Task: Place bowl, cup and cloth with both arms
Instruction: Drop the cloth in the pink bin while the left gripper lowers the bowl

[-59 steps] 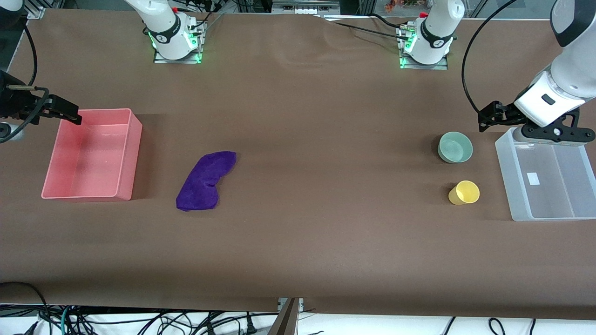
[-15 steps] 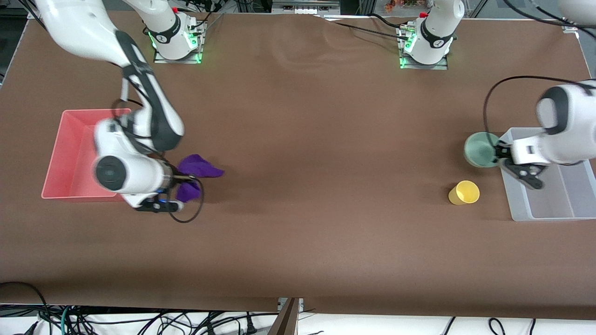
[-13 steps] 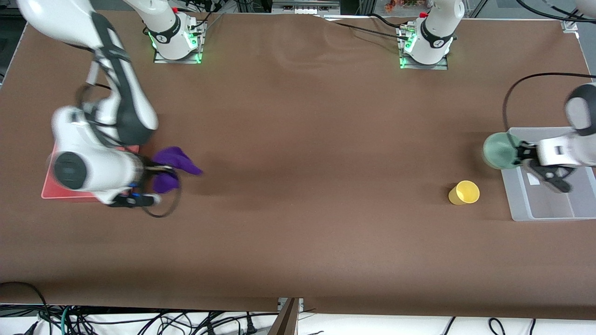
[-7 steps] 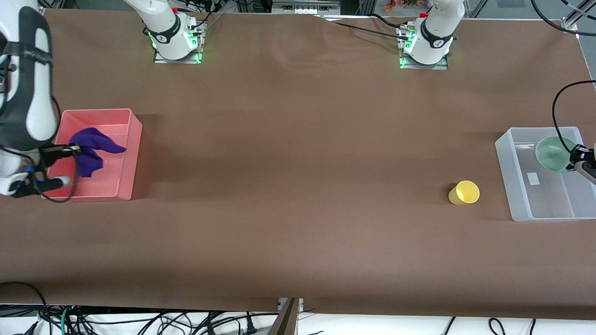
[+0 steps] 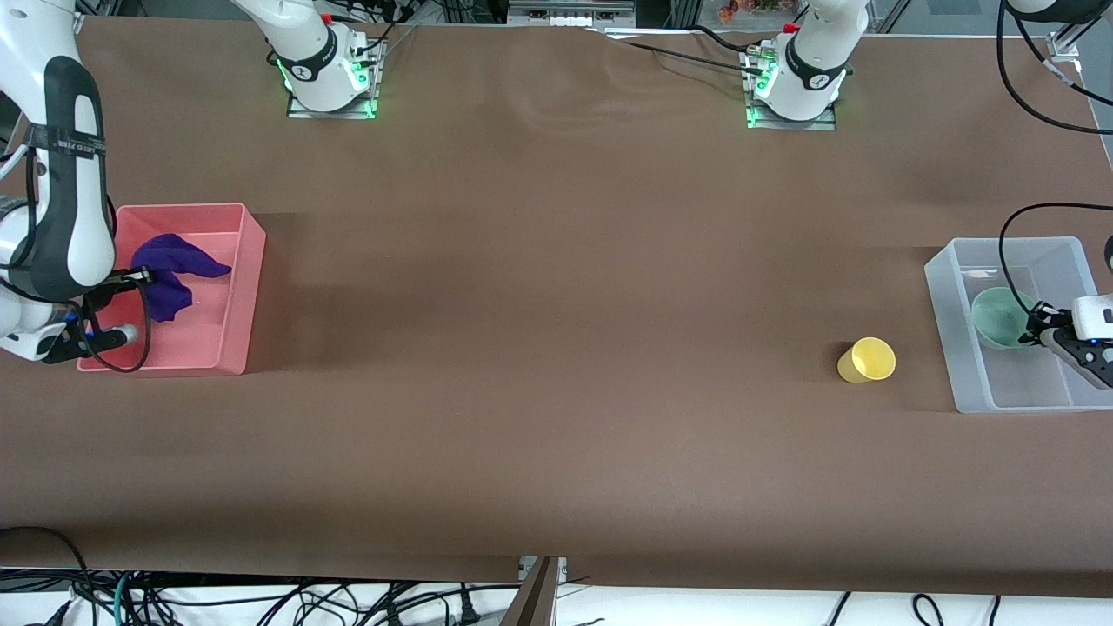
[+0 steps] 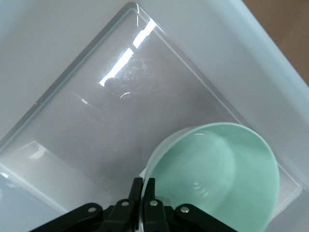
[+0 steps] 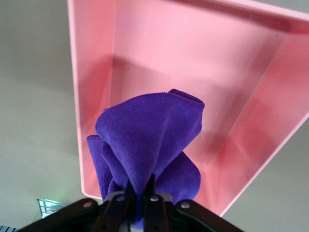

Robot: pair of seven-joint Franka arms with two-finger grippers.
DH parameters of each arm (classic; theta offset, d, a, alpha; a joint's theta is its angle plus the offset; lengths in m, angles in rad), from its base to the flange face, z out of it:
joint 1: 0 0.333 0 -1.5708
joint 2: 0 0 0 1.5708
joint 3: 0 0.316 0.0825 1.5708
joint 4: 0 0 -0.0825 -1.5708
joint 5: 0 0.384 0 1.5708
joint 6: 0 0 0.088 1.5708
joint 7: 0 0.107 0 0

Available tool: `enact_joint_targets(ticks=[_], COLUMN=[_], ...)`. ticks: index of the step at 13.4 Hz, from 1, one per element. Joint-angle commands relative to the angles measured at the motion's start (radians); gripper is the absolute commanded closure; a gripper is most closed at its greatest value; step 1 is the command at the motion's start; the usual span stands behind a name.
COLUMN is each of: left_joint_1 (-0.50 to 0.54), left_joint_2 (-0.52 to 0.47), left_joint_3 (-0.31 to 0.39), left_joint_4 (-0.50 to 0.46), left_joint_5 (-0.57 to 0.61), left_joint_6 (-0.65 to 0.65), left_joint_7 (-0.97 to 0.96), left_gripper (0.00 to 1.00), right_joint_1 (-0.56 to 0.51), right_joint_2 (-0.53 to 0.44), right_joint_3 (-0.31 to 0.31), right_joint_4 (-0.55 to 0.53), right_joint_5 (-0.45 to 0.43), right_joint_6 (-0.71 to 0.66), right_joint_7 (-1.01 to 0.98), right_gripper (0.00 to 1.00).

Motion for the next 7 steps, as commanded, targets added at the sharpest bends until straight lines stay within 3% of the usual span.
enact_joint_targets(ticks=[1,2,4,7], left_joint_1=[0.01,0.01,-0.003,-0.06], left_joint_2=[-0.001,-0.009,-0.064,-0.087], left_joint_3=[-0.01,-0.012,-0.024,-0.069], left_joint_4=[0.039,0.041,0.059,0.178], left_joint_5=[-0.023,-0.021,-0.023,-0.024], left_joint_6=[-0.028,-0.033,-0.125,-0.358], left_joint_7=[0.025,0.025,0.012,-0.117], left_gripper=[0.16,0.02,0.01,0.01], right_joint_1=[0.001,0.001,0.002,0.002], right_joint_2=[-0.035,-0.043,-0.094,-0.19], right_joint_3=[-0.005,-0.002,0.049,0.173], right_joint_4=[0.0,0.031,0.086,0.129], right_joint_5=[0.001,0.007,0.022,0.029], right_joint_6=[0.001,-0.003,-0.063,-0.114], right_joint_7=[-0.018,-0.015,-0.011,0.076], right_gripper=[0.0,0.0,0.0,0.0])
